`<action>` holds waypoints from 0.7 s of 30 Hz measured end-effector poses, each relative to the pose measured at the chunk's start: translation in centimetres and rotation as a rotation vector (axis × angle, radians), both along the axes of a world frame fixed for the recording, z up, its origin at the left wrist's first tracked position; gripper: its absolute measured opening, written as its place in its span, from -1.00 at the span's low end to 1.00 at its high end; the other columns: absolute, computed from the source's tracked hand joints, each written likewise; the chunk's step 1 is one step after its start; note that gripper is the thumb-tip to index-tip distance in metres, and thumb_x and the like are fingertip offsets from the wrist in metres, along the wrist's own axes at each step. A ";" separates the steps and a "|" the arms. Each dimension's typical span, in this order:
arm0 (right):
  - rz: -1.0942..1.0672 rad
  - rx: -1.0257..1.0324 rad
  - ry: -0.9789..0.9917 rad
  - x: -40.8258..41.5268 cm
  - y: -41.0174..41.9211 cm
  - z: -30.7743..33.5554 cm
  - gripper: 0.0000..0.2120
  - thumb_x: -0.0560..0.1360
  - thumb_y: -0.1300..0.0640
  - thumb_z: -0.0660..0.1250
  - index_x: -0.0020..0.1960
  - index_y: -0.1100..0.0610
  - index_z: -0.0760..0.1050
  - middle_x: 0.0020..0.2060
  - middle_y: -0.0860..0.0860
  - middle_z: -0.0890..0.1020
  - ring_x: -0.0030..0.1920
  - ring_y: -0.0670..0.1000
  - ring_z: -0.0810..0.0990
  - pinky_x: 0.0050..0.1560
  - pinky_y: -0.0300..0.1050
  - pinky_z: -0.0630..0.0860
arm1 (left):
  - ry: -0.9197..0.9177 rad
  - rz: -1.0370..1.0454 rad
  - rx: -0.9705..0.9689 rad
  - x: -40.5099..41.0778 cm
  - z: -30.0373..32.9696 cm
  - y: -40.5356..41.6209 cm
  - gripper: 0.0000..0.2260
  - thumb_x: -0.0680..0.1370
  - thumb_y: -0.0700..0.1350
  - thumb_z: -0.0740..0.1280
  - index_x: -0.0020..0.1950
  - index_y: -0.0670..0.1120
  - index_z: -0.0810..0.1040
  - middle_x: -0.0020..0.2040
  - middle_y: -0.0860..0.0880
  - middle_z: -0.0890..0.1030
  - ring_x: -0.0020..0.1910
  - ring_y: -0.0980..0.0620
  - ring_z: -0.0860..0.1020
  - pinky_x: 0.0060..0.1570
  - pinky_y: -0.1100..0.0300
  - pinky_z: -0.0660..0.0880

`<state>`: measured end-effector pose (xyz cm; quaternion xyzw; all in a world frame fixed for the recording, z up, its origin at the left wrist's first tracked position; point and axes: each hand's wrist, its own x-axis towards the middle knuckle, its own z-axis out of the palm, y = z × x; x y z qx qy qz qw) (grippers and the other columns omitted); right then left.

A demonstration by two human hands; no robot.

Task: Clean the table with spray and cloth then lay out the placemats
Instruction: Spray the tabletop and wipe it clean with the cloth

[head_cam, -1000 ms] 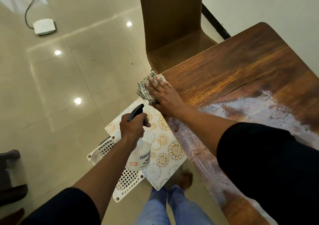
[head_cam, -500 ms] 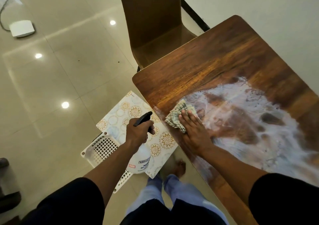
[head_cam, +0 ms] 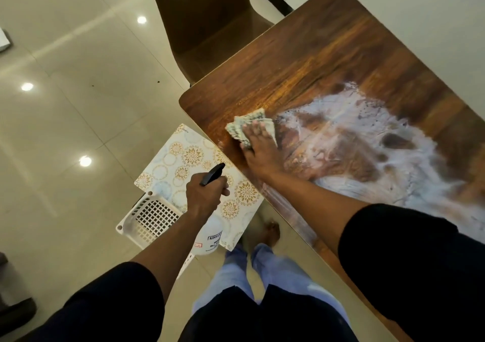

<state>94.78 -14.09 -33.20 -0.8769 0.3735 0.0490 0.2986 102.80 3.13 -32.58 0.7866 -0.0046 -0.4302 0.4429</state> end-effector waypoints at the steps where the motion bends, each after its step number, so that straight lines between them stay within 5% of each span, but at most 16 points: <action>1: 0.092 -0.006 0.008 0.8 0.4 0.0 -0.42 0.72 0.01 0.15 0.68 -0.07 0.02 0.67 0.03 -0.06 0.66 0.06 -0.16 0.63 0.00 -0.13 | -0.005 0.005 -0.002 0.0 -0.1 -0.1 -0.84 0.57 -0.19 0.44 -0.19 -0.18 0.72 -0.35 -0.15 0.71 -0.58 0.04 0.41 -0.48 0.20 0.37; 4: 0.323 -0.085 0.037 1.4 2.0 -0.8 -0.35 0.67 0.12 0.19 0.68 -0.06 0.01 0.68 0.05 -0.09 0.66 0.08 -0.18 0.62 0.02 -0.15 | -0.022 0.009 0.007 -0.1 -0.4 -0.1 -0.82 0.57 -0.18 0.45 -0.19 -0.23 0.70 -0.40 -0.15 0.65 -0.59 0.03 0.39 -0.46 0.17 0.37; 11: 0.416 -0.194 -0.032 -8.4 3.6 -2.6 -0.32 0.61 0.10 0.14 0.69 0.01 0.01 0.68 0.04 -0.07 0.67 0.09 -0.16 0.65 0.06 -0.11 | 0.008 -0.119 -0.049 -1.2 -1.0 0.8 -0.79 0.55 -0.16 0.46 -0.28 -0.13 0.69 -0.37 -0.20 0.67 -0.56 -0.07 0.38 -0.40 0.09 0.37; 16: 0.112 -0.213 -0.013 -20.4 4.2 -3.0 -0.33 0.57 0.11 0.22 0.66 0.04 0.15 0.67 0.05 0.06 0.67 0.09 -0.02 0.60 0.17 0.13 | 0.036 -0.208 -0.055 -4.0 -1.1 0.8 -0.79 0.63 -0.21 0.43 -0.19 -0.22 0.72 -0.31 -0.24 0.71 -0.57 -0.07 0.33 -0.41 0.11 0.34; 21: -0.216 -0.171 0.122 -25.7 4.7 -2.3 -0.25 0.60 0.15 0.27 0.69 0.00 -0.02 0.68 0.02 -0.09 0.66 0.06 -0.19 0.64 0.06 -0.08 | 0.039 -0.248 -0.065 -7.4 -0.6 0.9 -0.78 0.62 -0.24 0.42 -0.23 -0.20 0.70 -0.30 -0.26 0.70 -0.60 -0.02 0.34 -0.46 0.18 0.33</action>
